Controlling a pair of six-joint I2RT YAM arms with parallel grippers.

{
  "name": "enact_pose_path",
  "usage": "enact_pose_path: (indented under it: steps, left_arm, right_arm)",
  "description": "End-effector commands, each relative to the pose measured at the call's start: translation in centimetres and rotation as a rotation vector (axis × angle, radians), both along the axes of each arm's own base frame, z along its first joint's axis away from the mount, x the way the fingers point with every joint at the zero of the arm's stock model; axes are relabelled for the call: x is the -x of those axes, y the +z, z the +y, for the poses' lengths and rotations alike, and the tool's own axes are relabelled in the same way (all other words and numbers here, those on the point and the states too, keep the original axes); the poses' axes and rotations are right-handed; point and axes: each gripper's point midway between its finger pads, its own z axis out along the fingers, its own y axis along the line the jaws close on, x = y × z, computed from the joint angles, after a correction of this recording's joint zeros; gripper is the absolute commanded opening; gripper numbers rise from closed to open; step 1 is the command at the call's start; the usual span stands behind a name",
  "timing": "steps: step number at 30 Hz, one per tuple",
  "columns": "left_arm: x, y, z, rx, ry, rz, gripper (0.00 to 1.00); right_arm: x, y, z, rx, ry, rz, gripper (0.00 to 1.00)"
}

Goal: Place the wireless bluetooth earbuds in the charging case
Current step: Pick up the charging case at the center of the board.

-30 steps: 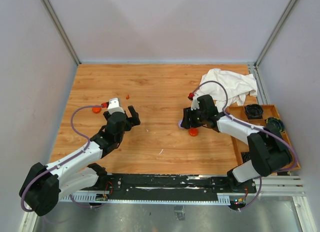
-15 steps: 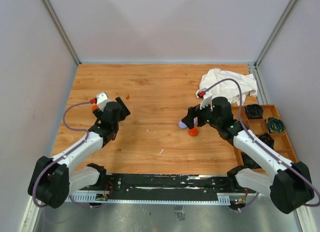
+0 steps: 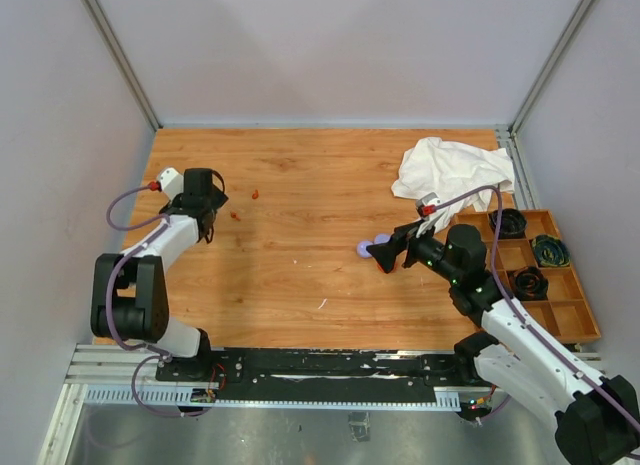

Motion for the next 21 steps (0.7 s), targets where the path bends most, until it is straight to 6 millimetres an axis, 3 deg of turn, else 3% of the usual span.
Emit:
enact_pose_path:
  steps: [1, 13, 21]
  left_arm:
    - [-1.2, -0.3, 1.7, 0.039, 0.098, 0.021, 0.99]
    - [-3.1, -5.5, 4.7, 0.107, 0.202, 0.200, 0.96]
    - [-3.3, -7.3, 4.9, 0.113, 0.190, 0.250, 0.81]
  right_arm:
    - [-0.6, 1.2, -0.8, -0.042, -0.052, -0.057, 0.99]
    - [-1.2, -0.1, -1.9, -0.014, -0.128, -0.029, 0.99]
    - [-1.4, -0.3, -2.0, -0.009, -0.140, -0.024, 0.99]
